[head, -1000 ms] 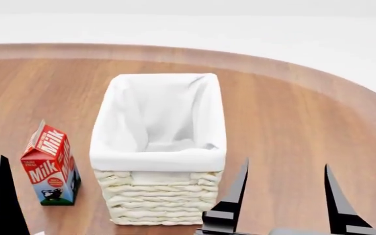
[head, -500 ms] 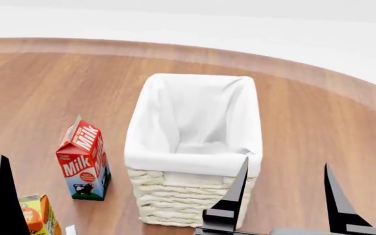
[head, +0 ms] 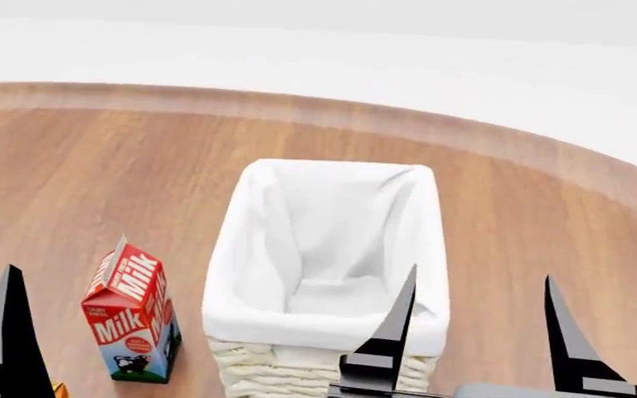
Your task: Pick up the tomato sauce, and put it in the basket.
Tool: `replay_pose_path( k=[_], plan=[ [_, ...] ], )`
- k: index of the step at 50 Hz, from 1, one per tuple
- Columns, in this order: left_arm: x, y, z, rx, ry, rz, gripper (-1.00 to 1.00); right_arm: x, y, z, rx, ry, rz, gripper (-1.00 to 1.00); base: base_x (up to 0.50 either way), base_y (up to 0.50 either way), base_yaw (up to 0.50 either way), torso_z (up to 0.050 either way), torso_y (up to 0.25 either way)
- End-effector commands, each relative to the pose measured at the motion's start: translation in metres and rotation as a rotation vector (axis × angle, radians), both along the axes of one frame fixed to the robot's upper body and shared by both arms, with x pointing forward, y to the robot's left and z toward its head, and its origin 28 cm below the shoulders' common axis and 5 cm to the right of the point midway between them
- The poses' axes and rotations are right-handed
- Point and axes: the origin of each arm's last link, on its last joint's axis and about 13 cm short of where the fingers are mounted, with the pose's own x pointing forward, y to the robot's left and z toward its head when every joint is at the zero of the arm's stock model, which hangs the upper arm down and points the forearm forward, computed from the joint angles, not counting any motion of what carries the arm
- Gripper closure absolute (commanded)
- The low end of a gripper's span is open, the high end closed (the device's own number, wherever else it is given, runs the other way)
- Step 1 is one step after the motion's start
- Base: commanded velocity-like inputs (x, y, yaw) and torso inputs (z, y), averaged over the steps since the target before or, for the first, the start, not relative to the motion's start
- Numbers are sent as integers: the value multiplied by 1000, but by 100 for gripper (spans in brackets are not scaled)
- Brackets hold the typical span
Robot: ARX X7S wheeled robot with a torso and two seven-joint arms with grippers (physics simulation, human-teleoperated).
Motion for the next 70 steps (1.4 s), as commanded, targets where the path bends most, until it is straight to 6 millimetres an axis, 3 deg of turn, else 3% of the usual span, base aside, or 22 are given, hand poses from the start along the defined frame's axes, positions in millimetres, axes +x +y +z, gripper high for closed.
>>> replay_pose_path(
  k=[1,32,70],
  plan=[
    [-1,0,1,0,11,-9,-100,1,0,-1,-2,6,-2,-100,0,0,0,50,0],
    [0,1,1,-7,26,-14,-100,0,-1,1,-8,2,-6,-100,0,0,0,50,-6],
    [-1,-1,-1,17,38,-31,-100,-3,-2,5,-10,-29,-22,-100,0,0,0,47,-150]
  ],
)
